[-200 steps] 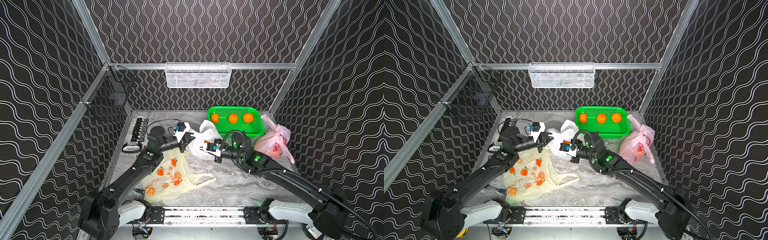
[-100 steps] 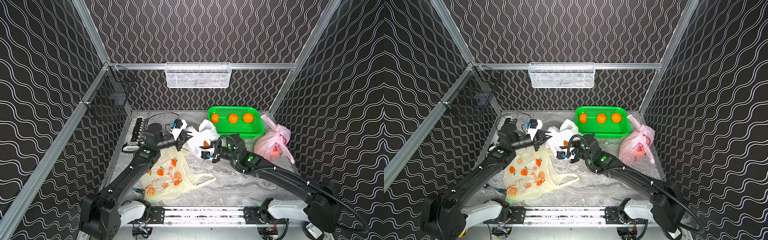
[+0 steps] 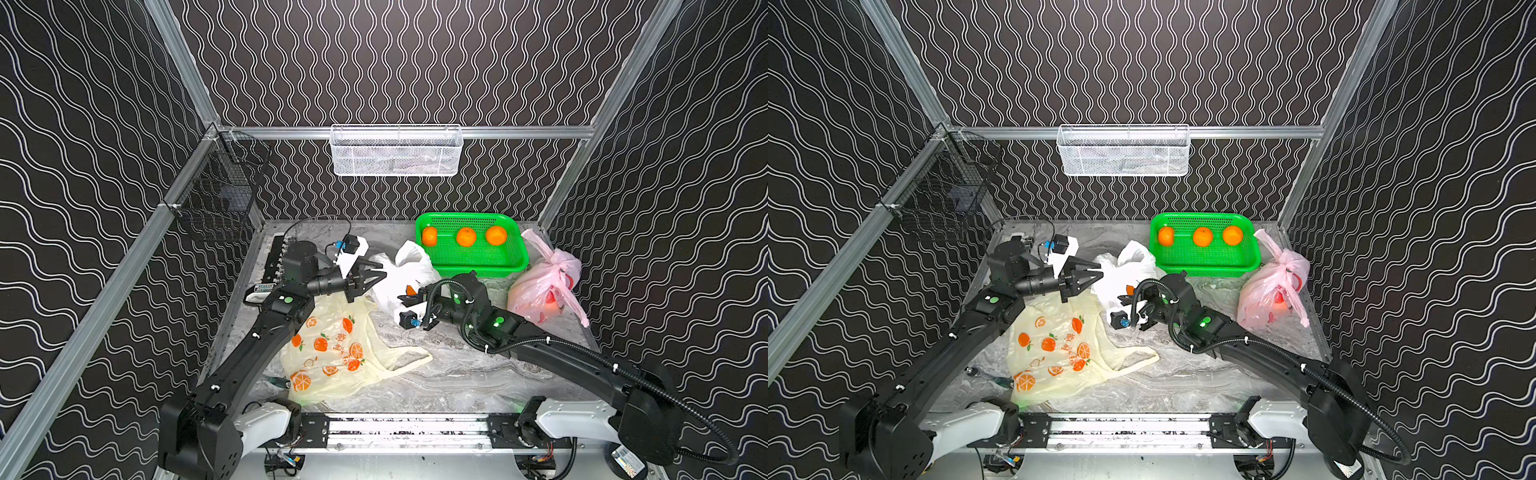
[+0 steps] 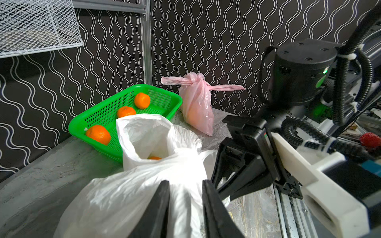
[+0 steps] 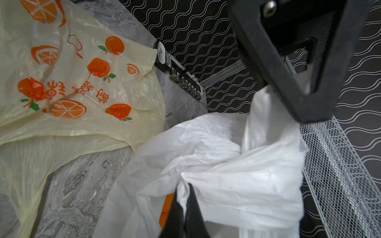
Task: Place the oranges into plastic bags & tie knots
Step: Tie the plastic bag at the center of the board.
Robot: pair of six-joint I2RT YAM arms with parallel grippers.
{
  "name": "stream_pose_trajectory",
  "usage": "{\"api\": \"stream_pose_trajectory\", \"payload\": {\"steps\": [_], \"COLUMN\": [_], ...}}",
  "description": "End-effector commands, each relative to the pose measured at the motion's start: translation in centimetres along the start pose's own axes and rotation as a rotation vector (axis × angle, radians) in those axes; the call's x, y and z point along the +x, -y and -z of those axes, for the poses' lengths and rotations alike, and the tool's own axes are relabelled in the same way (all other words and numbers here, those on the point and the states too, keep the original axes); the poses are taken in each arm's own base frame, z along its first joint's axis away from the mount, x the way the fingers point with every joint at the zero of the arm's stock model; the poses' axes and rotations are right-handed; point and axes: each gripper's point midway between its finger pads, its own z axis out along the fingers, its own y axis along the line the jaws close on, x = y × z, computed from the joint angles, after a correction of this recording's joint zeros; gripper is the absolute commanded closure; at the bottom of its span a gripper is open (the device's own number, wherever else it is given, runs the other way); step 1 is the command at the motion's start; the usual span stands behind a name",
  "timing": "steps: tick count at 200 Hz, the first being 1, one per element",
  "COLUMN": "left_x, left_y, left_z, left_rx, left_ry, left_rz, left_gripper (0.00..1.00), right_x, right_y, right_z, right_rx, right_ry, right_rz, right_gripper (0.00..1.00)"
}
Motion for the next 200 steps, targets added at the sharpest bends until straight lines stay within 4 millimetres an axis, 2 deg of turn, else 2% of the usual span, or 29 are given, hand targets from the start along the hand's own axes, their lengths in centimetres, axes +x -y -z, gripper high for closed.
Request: {"api": "stream_pose_trajectory", "payload": {"steps": [1, 26, 46, 73, 101, 126, 142, 200], "left_x": [0.0, -1.0, -2.3, -3.0, -3.0, -3.1, -2.7, -1.2], "left_y": [-0.1, -0.7, -1.3, -0.7, -0.1, 0.8, 0.5, -0.2], "left_z": [0.7, 1.5, 1.6, 0.9, 0.7, 0.8, 0.9, -1.1], "left_rx": [-0.026, -0.079, -0.102, -0.002, 0.091, 0.158, 0.147, 0.166], "left_ry": [-0.028, -0.045, -0.070, -0.151, -0.245, -0.284, -0.313, -0.416], "left_rz": [-0.012, -0.028, -0.030, -0.016, 0.033, 0.037, 0.026, 0.006], "left_gripper": [0.59, 0.49, 0.36, 0.29, 0.14, 0.08, 0.04, 0.03], "right_x": [-0.3, -0.1, -0.1, -0.2, 0.0, -0.1, -0.2, -0.4], "right_y": [0.6, 0.4, 0.3, 0.4, 0.2, 0.3, 0.3, 0.2], "right_z": [0.0, 0.1, 0.1, 0.2, 0.1, 0.2, 0.1, -0.1], "right_rx": [0.035, 0.031, 0.027, 0.029, 0.029, 0.029, 0.027, 0.019], "right_ry": [0.011, 0.005, 0.004, 0.012, 0.003, 0.007, 0.010, 0.021], "right_rz": [0.026, 0.031, 0.031, 0.031, 0.033, 0.033, 0.032, 0.031], "right_gripper": [1.00, 1.00, 1.00, 1.00, 1.00, 1.00, 1.00, 1.00]}}
